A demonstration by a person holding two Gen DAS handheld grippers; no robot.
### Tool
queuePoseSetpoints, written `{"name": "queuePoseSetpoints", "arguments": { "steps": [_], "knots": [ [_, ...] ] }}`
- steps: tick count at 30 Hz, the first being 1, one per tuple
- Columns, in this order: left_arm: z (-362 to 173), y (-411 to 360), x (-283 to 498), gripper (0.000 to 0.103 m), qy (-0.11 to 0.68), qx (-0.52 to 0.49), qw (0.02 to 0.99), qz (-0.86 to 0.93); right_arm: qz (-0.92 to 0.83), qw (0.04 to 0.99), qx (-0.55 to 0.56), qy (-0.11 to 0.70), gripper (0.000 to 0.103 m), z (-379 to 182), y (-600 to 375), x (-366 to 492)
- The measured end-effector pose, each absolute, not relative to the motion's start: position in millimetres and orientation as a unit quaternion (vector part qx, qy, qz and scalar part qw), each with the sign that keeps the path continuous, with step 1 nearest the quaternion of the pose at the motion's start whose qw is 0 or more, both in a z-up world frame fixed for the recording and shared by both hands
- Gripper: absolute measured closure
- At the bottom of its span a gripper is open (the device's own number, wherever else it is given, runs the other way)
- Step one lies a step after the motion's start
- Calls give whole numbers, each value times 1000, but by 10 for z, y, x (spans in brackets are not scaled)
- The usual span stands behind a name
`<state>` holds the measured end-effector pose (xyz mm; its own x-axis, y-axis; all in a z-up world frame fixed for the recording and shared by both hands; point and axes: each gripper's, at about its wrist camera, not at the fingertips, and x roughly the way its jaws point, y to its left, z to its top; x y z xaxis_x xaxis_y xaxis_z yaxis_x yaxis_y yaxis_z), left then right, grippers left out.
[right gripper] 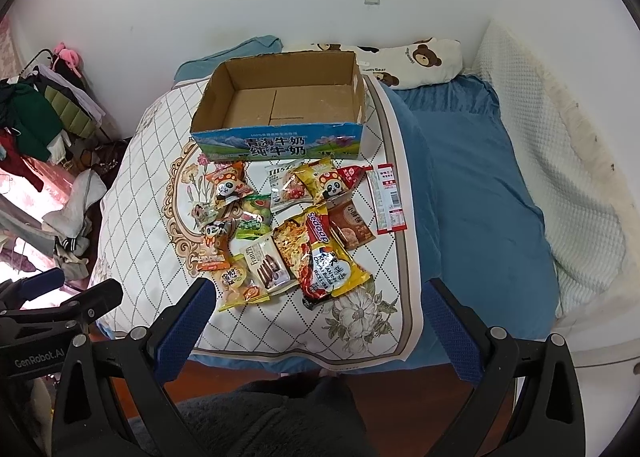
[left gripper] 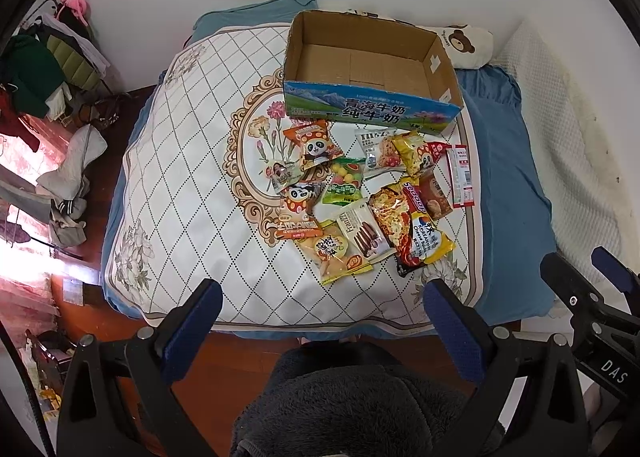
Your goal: Organize snacks
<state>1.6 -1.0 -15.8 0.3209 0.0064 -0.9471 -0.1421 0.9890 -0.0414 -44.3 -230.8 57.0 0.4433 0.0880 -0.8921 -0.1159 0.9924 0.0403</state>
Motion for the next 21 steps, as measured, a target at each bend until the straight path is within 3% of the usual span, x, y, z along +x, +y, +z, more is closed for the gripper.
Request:
{"name": "queuePoseSetpoints", "arguments": {
  "steps": [21],
  "knots": [
    [-114,21,-11,0,579,-60,812,46,61,850,-10,523,0,618,-2290,-435]
  ]
}}
